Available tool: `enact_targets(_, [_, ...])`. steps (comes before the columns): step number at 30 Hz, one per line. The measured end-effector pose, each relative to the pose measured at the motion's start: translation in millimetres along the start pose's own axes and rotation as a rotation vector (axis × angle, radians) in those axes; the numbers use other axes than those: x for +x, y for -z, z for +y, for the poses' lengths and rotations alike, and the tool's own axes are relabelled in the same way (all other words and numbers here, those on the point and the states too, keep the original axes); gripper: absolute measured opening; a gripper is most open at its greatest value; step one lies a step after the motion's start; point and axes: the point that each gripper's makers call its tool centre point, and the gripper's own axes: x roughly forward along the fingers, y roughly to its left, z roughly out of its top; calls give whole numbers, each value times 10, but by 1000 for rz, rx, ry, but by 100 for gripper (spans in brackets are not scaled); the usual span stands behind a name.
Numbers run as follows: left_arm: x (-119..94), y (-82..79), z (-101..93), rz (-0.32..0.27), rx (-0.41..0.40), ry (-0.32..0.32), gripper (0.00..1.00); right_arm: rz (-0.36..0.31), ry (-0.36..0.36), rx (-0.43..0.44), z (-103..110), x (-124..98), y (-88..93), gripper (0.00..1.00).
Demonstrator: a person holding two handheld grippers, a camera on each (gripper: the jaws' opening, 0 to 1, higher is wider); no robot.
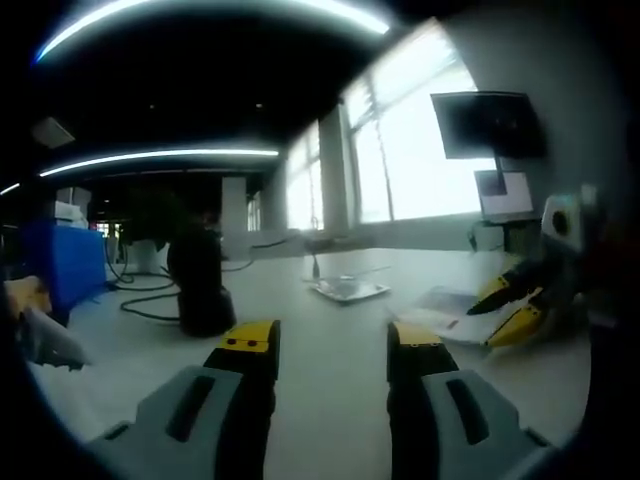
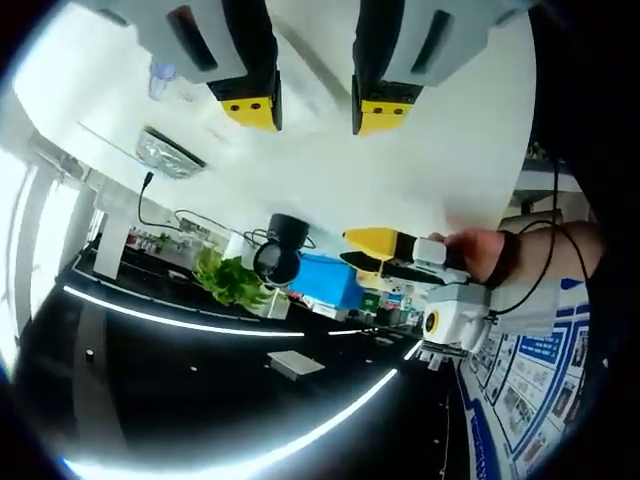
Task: Clip sheet goods on table flip sheet goods clip sheet goods scan sheet goods put sheet goods back to table
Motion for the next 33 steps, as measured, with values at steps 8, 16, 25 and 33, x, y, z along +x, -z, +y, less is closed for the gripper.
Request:
enact_targets(8, [5, 8, -3, 4, 1, 1, 35, 35, 1, -34, 26, 23, 87, 20])
enact_targets(16, [1, 10, 2, 6, 4, -4, 35, 43, 14, -9, 10, 0, 129, 11])
enact_targets(25, [5, 17, -13, 8, 9, 3, 35, 28, 10, 28, 36, -28, 107, 3])
enact_targets(33, [6, 19, -11, 9, 10, 2, 35, 13, 7, 48, 43, -92, 81, 4])
